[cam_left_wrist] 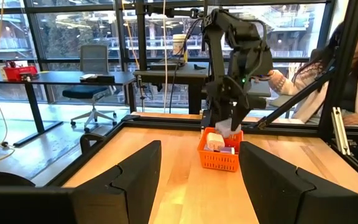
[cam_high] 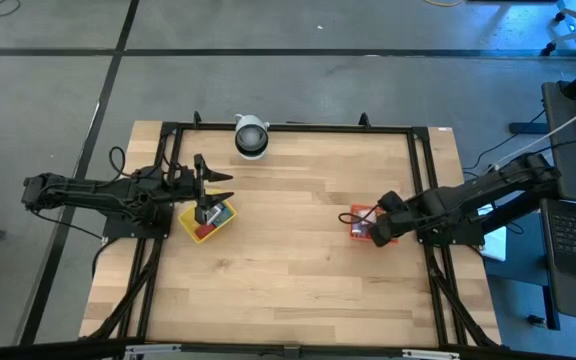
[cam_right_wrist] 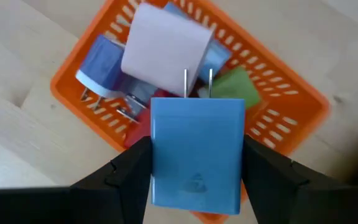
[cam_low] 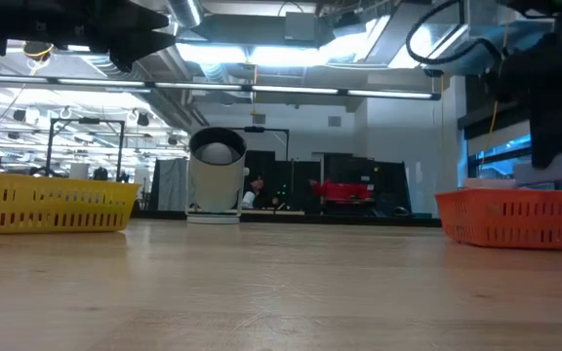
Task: Pick & Place Office items
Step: Put the blue charger adapter into the orange basket
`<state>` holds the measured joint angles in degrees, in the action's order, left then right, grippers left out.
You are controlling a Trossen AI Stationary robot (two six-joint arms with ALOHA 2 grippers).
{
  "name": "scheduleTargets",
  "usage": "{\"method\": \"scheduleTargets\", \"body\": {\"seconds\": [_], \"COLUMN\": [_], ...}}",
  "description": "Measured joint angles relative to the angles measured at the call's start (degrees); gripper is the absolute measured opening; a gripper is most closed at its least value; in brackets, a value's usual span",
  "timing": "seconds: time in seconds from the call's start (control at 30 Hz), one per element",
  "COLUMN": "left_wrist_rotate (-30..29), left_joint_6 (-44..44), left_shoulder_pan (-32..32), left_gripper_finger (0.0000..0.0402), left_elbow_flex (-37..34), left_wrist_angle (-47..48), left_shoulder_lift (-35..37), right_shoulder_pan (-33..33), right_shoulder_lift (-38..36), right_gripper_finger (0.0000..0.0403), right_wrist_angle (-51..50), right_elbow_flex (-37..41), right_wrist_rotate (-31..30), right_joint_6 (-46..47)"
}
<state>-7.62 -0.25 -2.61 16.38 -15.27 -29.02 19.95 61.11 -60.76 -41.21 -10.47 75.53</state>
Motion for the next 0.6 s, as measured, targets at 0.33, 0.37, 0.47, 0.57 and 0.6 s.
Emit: {"method": "scheduleTargets", "body": {"seconds": [0.33, 0.37, 0.47, 0.57, 0.6], "left_wrist_rotate": [0.0, 0.0, 0.0, 0.0, 0.0], "left_joint_6": [0.0, 0.0, 0.0, 0.0, 0.0], "left_shoulder_pan": [0.0, 0.0, 0.0, 0.0, 0.0], "left_gripper_finger": [0.0212, 0.0212, 0.0212, 0.0212, 0.0212], "left_elbow_flex": [0.0, 0.0, 0.0, 0.0, 0.0], "left_wrist_angle": [0.1, 0.1, 0.4, 0.5, 0.5], "left_shoulder_lift": [0.0, 0.0, 0.0, 0.0, 0.0], "right_shoulder_pan": [-0.4, -0.4, -0.4, -0.4, -0.4], "right_shoulder_lift": [-0.1, -0.1, -0.1, -0.1, -0.1], "right_gripper_finger": [0.021, 0.021, 0.021, 0.021, 0.021], "right_wrist_angle": [5.0, 5.2, 5.2, 5.1, 5.1], "right_elbow_flex": [3.9, 4.0, 4.0, 4.1, 4.1], "right_wrist_rotate": [-2.2, -2.2, -2.2, -2.1, -2.1], "right_joint_6": [-1.0, -1.0, -1.2, -1.2, -1.2]}}
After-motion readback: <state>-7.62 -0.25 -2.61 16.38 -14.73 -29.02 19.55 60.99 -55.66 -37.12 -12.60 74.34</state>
